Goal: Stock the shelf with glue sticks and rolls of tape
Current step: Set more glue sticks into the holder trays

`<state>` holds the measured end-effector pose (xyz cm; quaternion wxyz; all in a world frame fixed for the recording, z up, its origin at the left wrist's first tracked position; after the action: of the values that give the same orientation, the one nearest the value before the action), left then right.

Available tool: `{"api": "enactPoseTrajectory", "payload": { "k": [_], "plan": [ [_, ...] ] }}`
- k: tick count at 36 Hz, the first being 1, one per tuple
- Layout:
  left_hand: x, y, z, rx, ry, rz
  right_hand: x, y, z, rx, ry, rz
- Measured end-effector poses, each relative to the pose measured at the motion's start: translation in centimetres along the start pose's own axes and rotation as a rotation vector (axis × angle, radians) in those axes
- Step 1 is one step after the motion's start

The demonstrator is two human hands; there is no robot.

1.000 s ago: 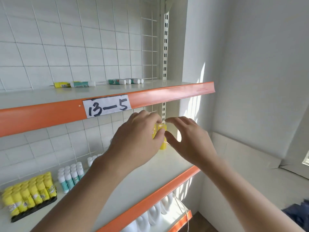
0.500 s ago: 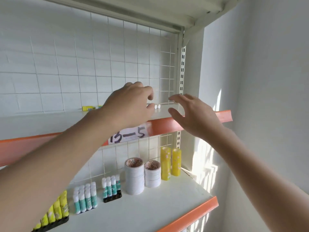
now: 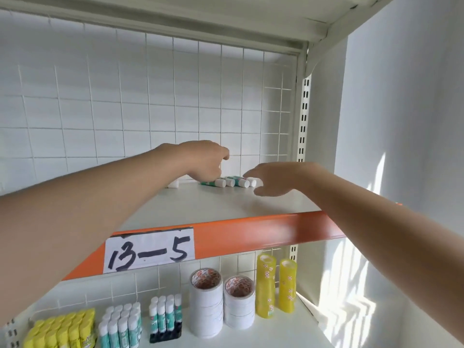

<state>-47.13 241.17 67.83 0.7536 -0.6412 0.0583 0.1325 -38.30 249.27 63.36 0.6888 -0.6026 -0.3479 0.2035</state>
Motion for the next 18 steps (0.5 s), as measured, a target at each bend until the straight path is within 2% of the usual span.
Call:
{"api": "enactPoseTrajectory", "payload": {
  "k": [4,11,14,18],
  "plan": [
    [0.1,2.3,2.2,-0.154,-0.015,0.046,0.2,0.6,1.6,-0.066,-0.015,-0.068],
    [0.1,5.7,4.2,-0.311,-0.046,0.012,-0.1,1.2,2.6,-0.080,-0.048,-0.024],
    [0.1,6.3,4.4,-0.294,-0.031,-0.051,-0.2,0.5,2.9,-0.007,-0.089,0.022],
    [0.0,5.5,4.9,-0.179,0.004,-0.090,-0.1,-1.5,2.2,0.146,-0.088,0.078]
  ]
}}
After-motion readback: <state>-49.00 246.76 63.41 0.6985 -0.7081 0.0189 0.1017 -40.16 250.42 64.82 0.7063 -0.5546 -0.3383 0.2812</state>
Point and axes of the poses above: each hand's wrist, its own z-axis towards the middle knuckle, its own y-axis out of the palm, x = y × z, the point moved 10 cm from there along z, towards the middle knuckle, and after that the axes turned 4 degrees about -x, right-handed, at the moved point
